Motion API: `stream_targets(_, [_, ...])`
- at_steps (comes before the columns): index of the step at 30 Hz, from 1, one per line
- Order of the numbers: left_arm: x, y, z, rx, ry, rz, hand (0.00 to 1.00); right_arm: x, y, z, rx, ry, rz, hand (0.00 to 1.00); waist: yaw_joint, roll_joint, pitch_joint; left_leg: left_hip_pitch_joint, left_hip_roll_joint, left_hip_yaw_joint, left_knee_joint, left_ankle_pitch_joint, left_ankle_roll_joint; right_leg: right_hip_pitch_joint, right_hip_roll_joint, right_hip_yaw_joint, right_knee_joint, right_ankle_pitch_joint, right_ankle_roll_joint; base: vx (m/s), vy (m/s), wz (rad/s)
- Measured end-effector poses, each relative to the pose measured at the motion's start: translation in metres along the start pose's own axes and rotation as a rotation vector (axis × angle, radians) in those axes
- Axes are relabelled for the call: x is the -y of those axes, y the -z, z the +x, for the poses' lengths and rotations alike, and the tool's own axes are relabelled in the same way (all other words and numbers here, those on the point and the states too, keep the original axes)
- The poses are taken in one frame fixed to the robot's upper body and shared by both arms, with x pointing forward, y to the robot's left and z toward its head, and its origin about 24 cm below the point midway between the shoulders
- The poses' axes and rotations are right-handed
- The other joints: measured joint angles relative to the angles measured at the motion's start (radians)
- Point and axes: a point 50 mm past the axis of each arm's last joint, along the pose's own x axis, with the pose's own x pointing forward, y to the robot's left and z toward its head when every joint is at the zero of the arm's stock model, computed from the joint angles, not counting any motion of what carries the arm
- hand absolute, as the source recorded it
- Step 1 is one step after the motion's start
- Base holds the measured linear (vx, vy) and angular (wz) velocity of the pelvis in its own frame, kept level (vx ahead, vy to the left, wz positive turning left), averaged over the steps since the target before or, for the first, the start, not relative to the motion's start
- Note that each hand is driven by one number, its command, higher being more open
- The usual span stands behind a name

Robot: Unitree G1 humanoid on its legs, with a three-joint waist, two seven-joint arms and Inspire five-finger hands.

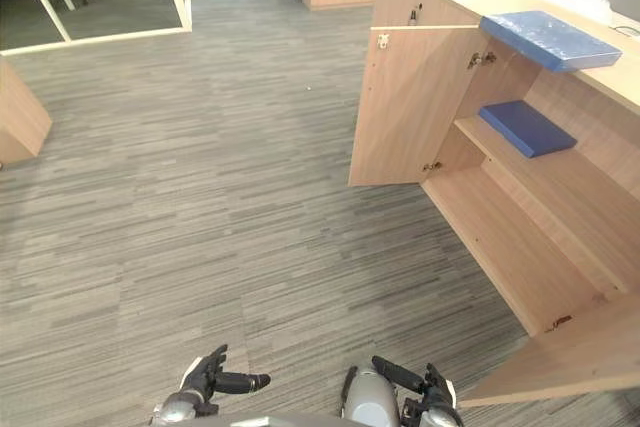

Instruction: Walk over to the cabinet, pick up the folder, carry it to the office cabinet, place the folder inside the office cabinet, then close the office cabinet door

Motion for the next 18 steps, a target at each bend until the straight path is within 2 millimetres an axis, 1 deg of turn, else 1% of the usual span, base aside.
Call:
stream_targets(1, [0.002, 0.001, 0.0, -0.002, -0.002, -0.001, 1.0, 0.005, -0.001, 0.001, 0.0, 0.009, 0.014, 1.0, -0.004, 0.018, -0.001, 0.022, 0.03, 0.009, 0.0, -0.023, -0.031, 0.006, 0.023, -0.041, 0.016, 0.03, -0.05, 0.42, -0.218, -0.23])
stream_targets(2, [0.003, 0.001, 0.0, -0.004, -0.002, -0.001, 1.0, 0.007, -0.002, 0.001, 0.003, 0.014, 0.014, 1.0, -0.002, 0.03, -0.003, 0.031, 0.052, 0.018, 0.011, -0.032, -0.048, 0.005, 0.038, -0.055, 0.032, 0.02, -0.063, 0.49, -0.248, -0.46])
stream_targets(3, [0.002, 0.005, -0.001, -0.017, -0.009, -0.019, 1.0, 0.007, -0.001, 0.001, -0.005, 0.014, 0.012, 1.0, 0.002, 0.043, 0.0, 0.015, 0.09, 0.036, 0.095, -0.047, -0.074, 0.012, 0.074, -0.051, 0.048, -0.007, -0.089, 0.53, -0.304, -0.55])
stream_targets(4, [0.001, 0.004, 0.0, -0.018, -0.021, -0.045, 1.0, 0.008, 0.002, 0.001, -0.015, 0.02, 0.018, 1.0, -0.006, 0.05, 0.004, -0.039, 0.14, 0.041, 0.261, -0.057, -0.099, 0.035, 0.11, -0.052, 0.049, -0.04, -0.1, 0.54, -0.334, -0.55])
stream_targets(5, [-0.001, 0.004, 0.0, -0.016, -0.033, -0.063, 1.0, 0.01, 0.004, 0.0, -0.021, 0.024, 0.021, 1.0, -0.008, 0.054, 0.006, -0.076, 0.171, 0.042, 0.373, -0.055, -0.105, 0.05, 0.129, -0.051, 0.045, -0.055, -0.105, 0.64, -0.415, -0.61])
stream_targets(6, [0.001, 0.007, -0.002, -0.022, -0.044, -0.116, 1.0, 0.015, 0.008, 0.0, -0.031, 0.039, 0.034, 1.0, -0.006, 0.076, 0.011, -0.152, 0.249, 0.038, 0.622, -0.004, -0.111, 0.098, 0.188, -0.03, 0.018, -0.076, -0.116, 0.61, -0.339, -1.01])
stream_targets(7, [0.001, 0.009, -0.003, -0.021, -0.063, -0.187, 1.0, 0.02, 0.01, -0.001, -0.039, 0.059, 0.049, 1.0, 0.005, 0.097, 0.011, -0.22, 0.323, 0.028, 0.835, 0.135, -0.082, 0.149, 0.255, 0.014, -0.02, -0.093, -0.136, 0.6, -0.284, -1.17])
stream_targets(8, [0.001, 0.009, -0.004, -0.018, -0.069, -0.21, 1.0, 0.021, 0.012, -0.001, -0.042, 0.065, 0.053, 1.0, 0.011, 0.101, 0.015, -0.252, 0.35, 0.018, 0.931, 0.165, -0.084, 0.177, 0.283, 0.04, -0.036, -0.104, -0.145, 0.48, -0.124, -1.39])
stream_targets(9, [-0.002, 0.008, -0.004, -0.009, -0.087, -0.262, 1.0, 0.022, 0.014, -0.001, -0.052, 0.076, 0.059, 1.0, 0.021, 0.095, 0.027, -0.312, 0.371, 0.0, 1.098, 0.15, -0.077, 0.236, 0.322, 0.094, -0.064, -0.122, -0.161, 0.48, -0.077, -1.38])
stream_targets(10, [-0.01, 0.005, -0.004, 0.007, -0.121, -0.318, 1.0, 0.021, 0.025, -0.004, -0.09, 0.079, 0.072, 1.0, 0.032, 0.062, 0.031, -0.386, 0.355, -0.01, 1.193, 0.115, -0.064, 0.31, 0.34, 0.154, -0.108, -0.135, -0.165, 0.48, -0.067, -1.28])
stream_targets(11, [-0.014, 0.005, -0.004, 0.013, -0.136, -0.34, 1.0, 0.02, 0.028, -0.005, -0.104, 0.081, 0.078, 1.0, 0.036, 0.051, 0.03, -0.416, 0.343, -0.011, 1.201, 0.106, -0.06, 0.336, 0.342, 0.177, -0.13, -0.138, -0.164, 0.45, -0.064, -0.99])
stream_targets(12, [-0.018, 0.004, -0.005, 0.025, -0.155, -0.37, 1.0, 0.021, 0.036, -0.007, -0.131, 0.086, 0.085, 1.0, 0.043, 0.043, 0.027, -0.463, 0.326, -0.011, 1.188, 0.089, -0.057, 0.376, 0.344, 0.207, -0.163, -0.144, -0.153, 0.43, -0.051, -0.74])
stream_targets(13, [-0.023, 0.002, -0.006, 0.044, -0.177, -0.41, 1.0, 0.023, 0.045, -0.01, -0.161, 0.093, 0.089, 1.0, 0.054, 0.024, 0.021, -0.524, 0.307, -0.016, 1.138, 0.068, -0.051, 0.421, 0.345, 0.241, -0.199, -0.153, -0.133, 0.43, -0.04, -0.71])
stream_targets(14, [-0.025, 0.002, -0.006, 0.051, -0.188, -0.424, 1.0, 0.024, 0.048, -0.01, -0.175, 0.097, 0.091, 1.0, 0.058, 0.023, 0.02, -0.551, 0.3, -0.019, 1.101, 0.056, -0.056, 0.441, 0.345, 0.256, -0.211, -0.158, -0.114, 0.45, -0.002, -0.69])
stream_targets(15, [-0.028, 0.002, -0.007, 0.062, -0.21, -0.453, 1.0, 0.026, 0.05, -0.011, -0.188, 0.101, 0.087, 1.0, 0.06, 0.021, 0.021, -0.6, 0.274, -0.039, 0.999, 0.029, -0.063, 0.478, 0.342, 0.281, -0.226, -0.178, -0.091, 0.38, 0.027, -0.5])
stream_targets(16, [-0.028, 0.003, -0.008, 0.06, -0.218, -0.458, 1.0, 0.027, 0.05, -0.011, -0.189, 0.103, 0.084, 1.0, 0.061, 0.021, 0.021, -0.618, 0.251, -0.058, 0.921, 0.02, -0.071, 0.491, 0.338, 0.295, -0.228, -0.188, -0.08, 0.61, 0.1, -0.8])
stream_targets(17, [-0.029, 0.008, -0.009, 0.044, -0.237, -0.474, 1.0, 0.025, 0.045, -0.009, -0.179, 0.095, 0.081, 1.0, 0.073, 0.022, 0.02, -0.633, 0.202, -0.112, 0.705, 0.009, -0.076, 0.529, 0.329, 0.342, -0.237, -0.191, -0.075, 0.53, 0.124, -0.81])
stream_targets(18, [-0.029, 0.009, -0.01, 0.04, -0.244, -0.498, 1.0, 0.022, 0.042, -0.008, -0.174, 0.086, 0.084, 1.0, 0.083, 0.02, 0.021, -0.632, 0.184, -0.14, 0.614, 0.013, -0.075, 0.543, 0.322, 0.362, -0.245, -0.196, -0.065, 0.66, 0.189, -1.07])
